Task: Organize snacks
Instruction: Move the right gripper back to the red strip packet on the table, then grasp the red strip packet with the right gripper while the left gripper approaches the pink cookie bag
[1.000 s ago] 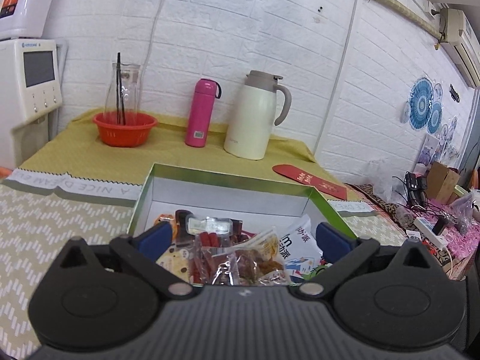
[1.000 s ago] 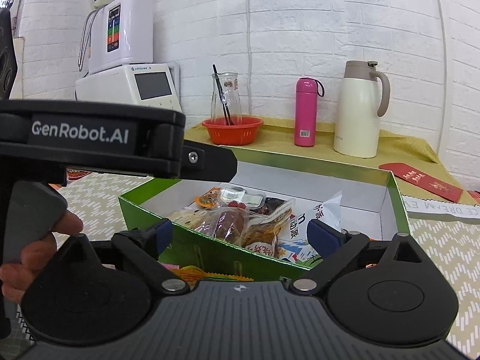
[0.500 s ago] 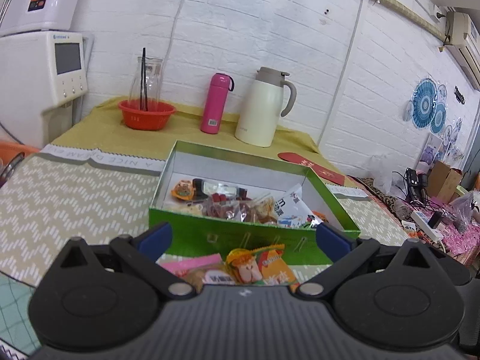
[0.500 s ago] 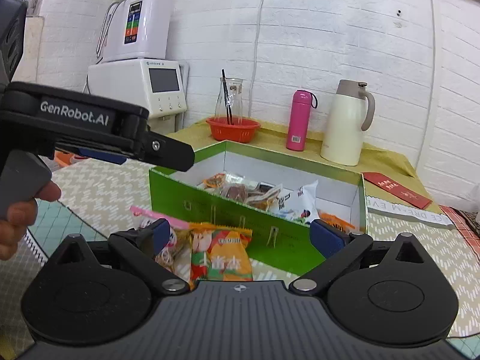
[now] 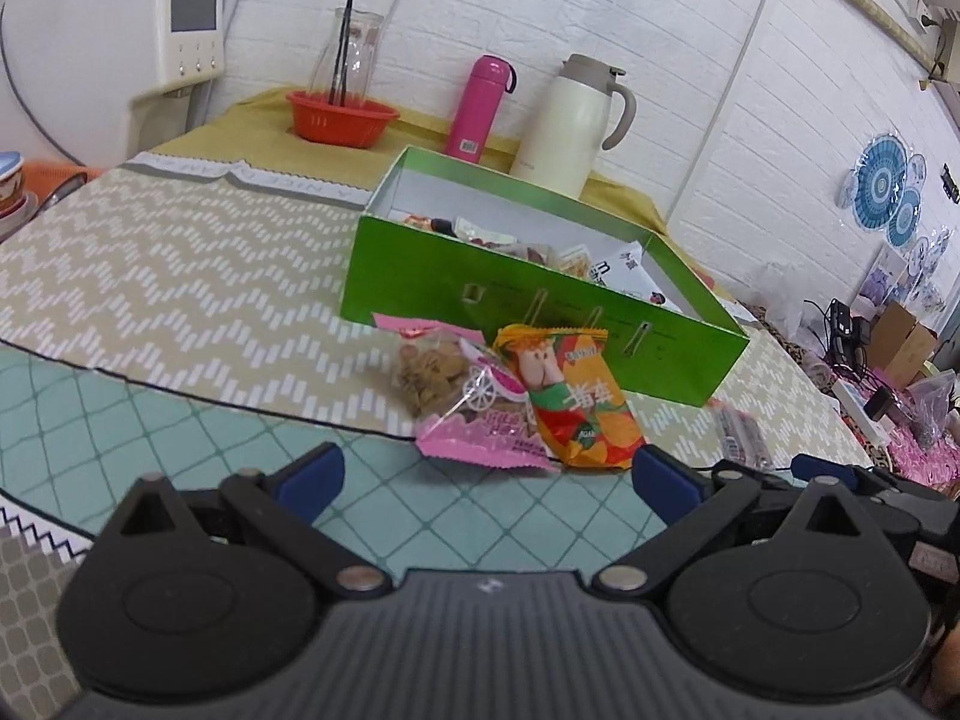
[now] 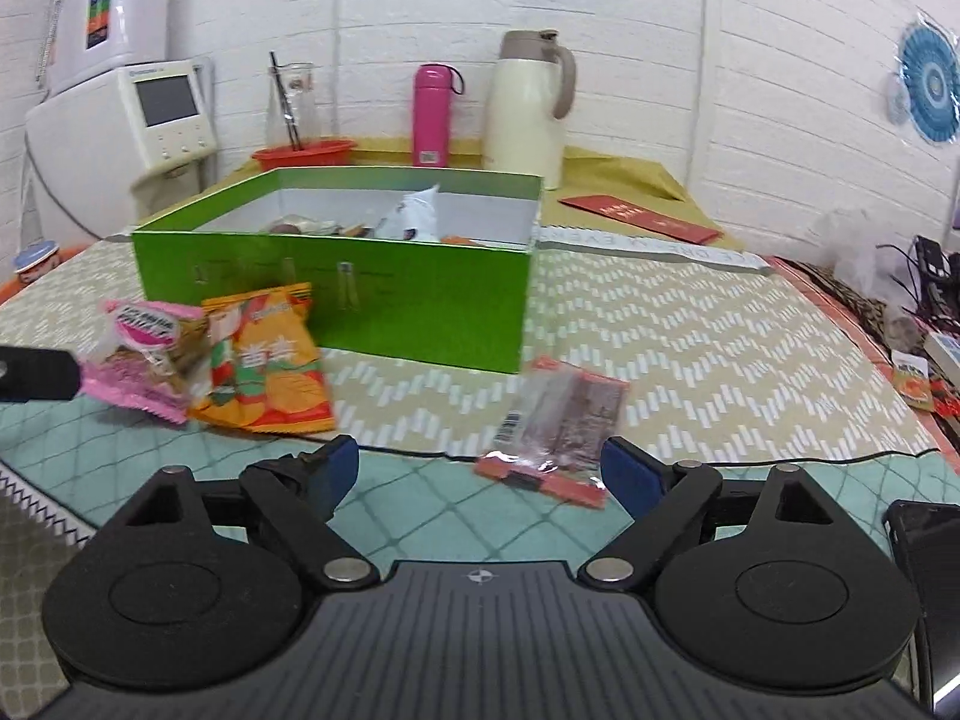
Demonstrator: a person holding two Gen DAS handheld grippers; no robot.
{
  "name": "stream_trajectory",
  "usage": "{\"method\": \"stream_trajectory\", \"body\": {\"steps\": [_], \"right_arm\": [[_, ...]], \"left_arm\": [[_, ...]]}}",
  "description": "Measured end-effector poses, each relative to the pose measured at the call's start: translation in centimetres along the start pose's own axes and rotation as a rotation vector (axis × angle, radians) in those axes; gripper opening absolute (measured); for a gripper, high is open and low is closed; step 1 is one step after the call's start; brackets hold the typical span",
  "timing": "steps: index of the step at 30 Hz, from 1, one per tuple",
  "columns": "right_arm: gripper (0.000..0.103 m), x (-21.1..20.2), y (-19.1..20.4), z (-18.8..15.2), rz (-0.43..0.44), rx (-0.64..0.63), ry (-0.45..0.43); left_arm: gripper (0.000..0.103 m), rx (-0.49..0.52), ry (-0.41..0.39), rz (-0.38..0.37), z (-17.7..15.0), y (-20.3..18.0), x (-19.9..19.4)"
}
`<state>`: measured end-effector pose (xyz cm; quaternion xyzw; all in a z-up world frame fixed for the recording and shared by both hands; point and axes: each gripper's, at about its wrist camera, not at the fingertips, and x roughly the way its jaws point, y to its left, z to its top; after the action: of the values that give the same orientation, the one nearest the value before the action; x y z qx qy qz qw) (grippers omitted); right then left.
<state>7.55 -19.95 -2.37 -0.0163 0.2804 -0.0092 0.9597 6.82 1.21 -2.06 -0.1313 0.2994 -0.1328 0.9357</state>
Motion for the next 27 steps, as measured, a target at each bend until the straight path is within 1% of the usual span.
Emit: {"method": "stream_trajectory", "body": {"steps": [2, 4, 7, 8, 11, 13, 15, 18, 20, 23, 24, 27], "right_arm": [[0.103, 1.4, -0.5, 0.6, -0.016, 0.020, 0.032], [0.103, 2.9, -0.7, 1.1, -0.037, 0.022, 0.087], [0.103, 3.0, -1.4, 1.3, -0.030, 0.040, 0.075], [0.090, 2.6, -1.5, 1.2, -0.023, 0.040, 0.068], [0.087, 1.0, -1.2, 0.1, 0.007, 0.007, 0.061], [0.085, -0.5, -1.0, -0.7, 0.066, -0.013, 0.064], [0.085, -1.8, -0.5, -1.5, 0.113, -0.041, 0.063], [0.087, -3.0, 0.2, -2.2, 0.149, -0.054, 0.055], [0.092, -3.0, 0.5, -2.2, 0.154, -0.046, 0.055], [0.093, -3.0, 0.8, -2.1, 0.147, -0.045, 0.054], [0.093, -3.1, 0.9, -2.1, 0.145, -0.043, 0.052], [0.100, -3.2, 0.8, -1.9, 0.140, -0.039, 0.042]], "left_arm": [[0.101, 0.003, 0.003, 0.002, -0.1, 0.0, 0.0], [0.101, 0.006, 0.005, 0.004, -0.1, -0.1, -0.1], [0.101, 0.013, 0.010, 0.002, -0.1, -0.1, -0.1], [0.101, 0.016, 0.010, 0.003, -0.1, -0.1, 0.0], [0.101, 0.013, 0.017, 0.007, 0.0, -0.1, 0.4], [0.101, 0.009, 0.020, 0.006, 0.1, -0.1, 0.7], [0.101, 0.008, 0.024, 0.005, 0.3, -0.1, 1.1], [0.101, 0.015, 0.010, 0.013, 1.1, -0.2, 1.7], [0.101, 0.021, -0.005, 0.026, 1.8, -0.1, 2.6], [0.101, 0.009, 0.018, 0.066, 2.6, 0.3, 4.1], [0.101, 0.001, 0.022, 0.064, 2.8, 0.5, 4.4], [0.101, -0.016, 0.025, 0.054, 3.1, 1.0, 5.1]]}}
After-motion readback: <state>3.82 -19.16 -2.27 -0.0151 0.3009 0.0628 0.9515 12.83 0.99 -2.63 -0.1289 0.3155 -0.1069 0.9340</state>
